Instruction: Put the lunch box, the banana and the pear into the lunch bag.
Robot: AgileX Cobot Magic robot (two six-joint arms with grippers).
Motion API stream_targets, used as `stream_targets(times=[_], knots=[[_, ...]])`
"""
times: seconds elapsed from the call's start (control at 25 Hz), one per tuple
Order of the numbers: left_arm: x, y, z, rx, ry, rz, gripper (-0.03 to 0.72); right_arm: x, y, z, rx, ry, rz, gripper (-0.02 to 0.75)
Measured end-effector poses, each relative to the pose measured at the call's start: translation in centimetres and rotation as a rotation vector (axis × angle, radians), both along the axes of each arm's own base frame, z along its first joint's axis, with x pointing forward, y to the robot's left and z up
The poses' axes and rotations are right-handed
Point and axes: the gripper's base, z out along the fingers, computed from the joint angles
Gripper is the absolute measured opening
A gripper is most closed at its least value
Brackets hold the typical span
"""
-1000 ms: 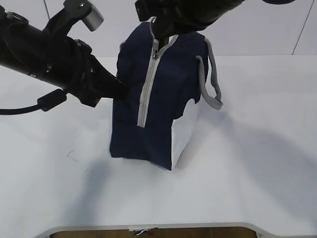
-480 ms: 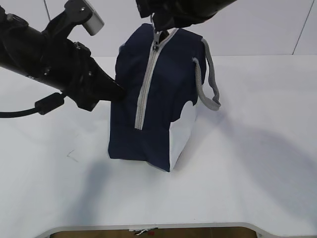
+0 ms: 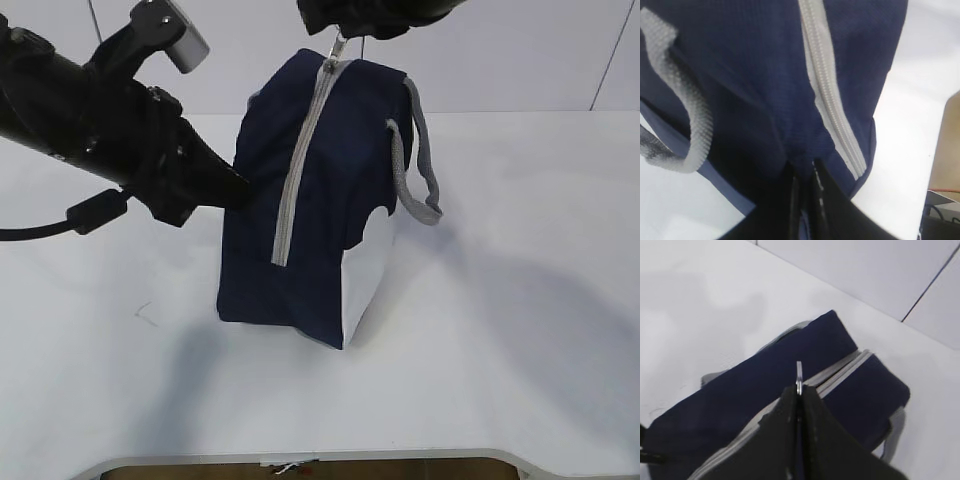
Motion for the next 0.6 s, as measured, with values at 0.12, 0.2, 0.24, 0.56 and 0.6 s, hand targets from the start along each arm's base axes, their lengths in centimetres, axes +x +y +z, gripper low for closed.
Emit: stream_targets(times=[0.12, 0.2, 0.24, 0.56, 0.6], knots=[[-0.1, 0.0, 0.1, -0.008, 0.013, 0.008, -0.003, 0.3, 0.0, 0.0, -0.016, -0.027, -0.014, 0.013], [-0.2, 0.0, 0.1, -0.010, 0.024, 0.008, -0.003, 0.7, 0.0, -0.3, -0.020, -0.034, -0.022, 0.013], [-0.2, 0.0, 0.1, -0.009, 0.028, 0.005, -0.003, 0.9, 0.1, -0.6, -0.024, -0.034, -0.024, 0.013], [-0.6, 0.0, 0.0, 0.001, 0.058, -0.026, -0.003, 2.5, 0.4, -2.0, -0.041, -0.058, -0.028, 0.013], [-0.6, 0.0, -0.1, 0.004, 0.059, -0.025, -0.003, 2.7, 0.5, -2.2, -0.036, -0.058, -0.031, 0.013]])
